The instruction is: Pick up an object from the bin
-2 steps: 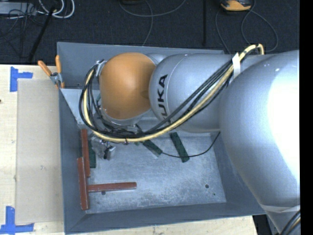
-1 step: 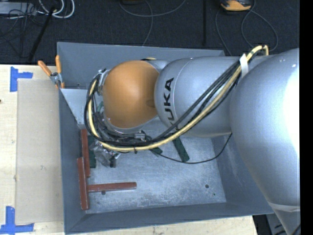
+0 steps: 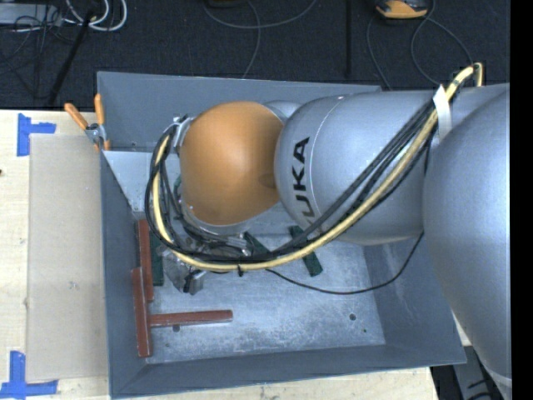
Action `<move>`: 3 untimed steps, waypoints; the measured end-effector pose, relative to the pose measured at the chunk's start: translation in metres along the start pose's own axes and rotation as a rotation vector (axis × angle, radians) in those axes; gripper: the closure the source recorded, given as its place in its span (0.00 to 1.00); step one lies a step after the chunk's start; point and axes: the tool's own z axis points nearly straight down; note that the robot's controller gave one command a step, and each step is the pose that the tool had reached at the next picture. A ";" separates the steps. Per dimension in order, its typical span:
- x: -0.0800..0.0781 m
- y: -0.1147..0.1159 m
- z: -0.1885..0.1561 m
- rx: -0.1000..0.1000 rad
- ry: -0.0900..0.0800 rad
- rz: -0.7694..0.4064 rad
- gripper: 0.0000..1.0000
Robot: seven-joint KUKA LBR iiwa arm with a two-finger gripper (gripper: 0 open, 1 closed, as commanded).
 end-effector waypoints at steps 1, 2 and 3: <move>0.058 0.027 0.026 -0.002 0.010 -0.054 1.00; 0.055 0.026 0.025 -0.001 0.003 -0.052 0.00; 0.041 -0.005 0.122 0.000 0.009 0.095 0.00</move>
Offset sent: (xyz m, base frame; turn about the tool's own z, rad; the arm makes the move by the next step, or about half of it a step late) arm -0.0599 -0.0079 -0.0237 -0.0515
